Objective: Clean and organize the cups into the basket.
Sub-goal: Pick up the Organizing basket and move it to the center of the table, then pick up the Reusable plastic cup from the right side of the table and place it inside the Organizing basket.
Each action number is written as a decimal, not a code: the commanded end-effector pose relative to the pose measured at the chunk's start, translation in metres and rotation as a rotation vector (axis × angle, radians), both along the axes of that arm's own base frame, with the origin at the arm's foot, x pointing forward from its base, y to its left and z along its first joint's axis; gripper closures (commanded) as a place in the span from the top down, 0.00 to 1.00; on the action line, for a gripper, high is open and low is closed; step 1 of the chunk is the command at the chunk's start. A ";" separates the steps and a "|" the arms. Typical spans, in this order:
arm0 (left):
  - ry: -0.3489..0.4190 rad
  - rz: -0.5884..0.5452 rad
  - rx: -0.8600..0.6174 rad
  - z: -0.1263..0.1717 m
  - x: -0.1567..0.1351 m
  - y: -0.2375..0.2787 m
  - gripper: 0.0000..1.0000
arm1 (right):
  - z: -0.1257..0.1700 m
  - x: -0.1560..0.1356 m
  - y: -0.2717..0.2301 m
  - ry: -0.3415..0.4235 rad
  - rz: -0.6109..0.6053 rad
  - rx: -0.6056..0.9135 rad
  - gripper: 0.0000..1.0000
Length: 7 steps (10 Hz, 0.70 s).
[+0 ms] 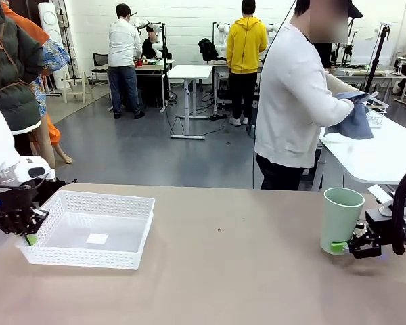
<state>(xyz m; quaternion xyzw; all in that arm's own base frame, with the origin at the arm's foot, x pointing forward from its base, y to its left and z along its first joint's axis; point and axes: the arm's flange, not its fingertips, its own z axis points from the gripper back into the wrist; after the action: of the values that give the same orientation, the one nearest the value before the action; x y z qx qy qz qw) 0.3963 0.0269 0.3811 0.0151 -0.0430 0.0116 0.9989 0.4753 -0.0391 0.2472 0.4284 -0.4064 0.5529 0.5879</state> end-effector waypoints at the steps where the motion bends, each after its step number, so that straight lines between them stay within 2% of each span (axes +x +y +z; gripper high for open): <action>1: -0.029 0.018 0.060 -0.004 -0.024 -0.035 0.02 | 0.041 -0.021 0.008 0.002 0.002 -0.036 0.65; 3: -0.008 0.021 0.066 -0.014 -0.027 -0.068 0.02 | 0.092 -0.035 0.010 -0.040 -0.020 -0.045 0.65; 5: 0.048 -0.003 0.055 -0.025 -0.026 -0.096 0.02 | 0.133 -0.038 0.010 -0.022 -0.074 -0.058 0.65; 7: 0.068 -0.029 0.035 -0.026 -0.028 -0.128 0.02 | 0.168 -0.038 0.014 -0.031 -0.131 -0.069 0.65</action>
<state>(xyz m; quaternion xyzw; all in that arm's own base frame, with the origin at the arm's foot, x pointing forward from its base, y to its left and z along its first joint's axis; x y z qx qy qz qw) 0.3863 -0.0892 0.3622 0.0363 -0.0170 -0.0081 0.9992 0.4405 -0.0310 0.4101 0.3808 -0.4248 0.5462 0.6133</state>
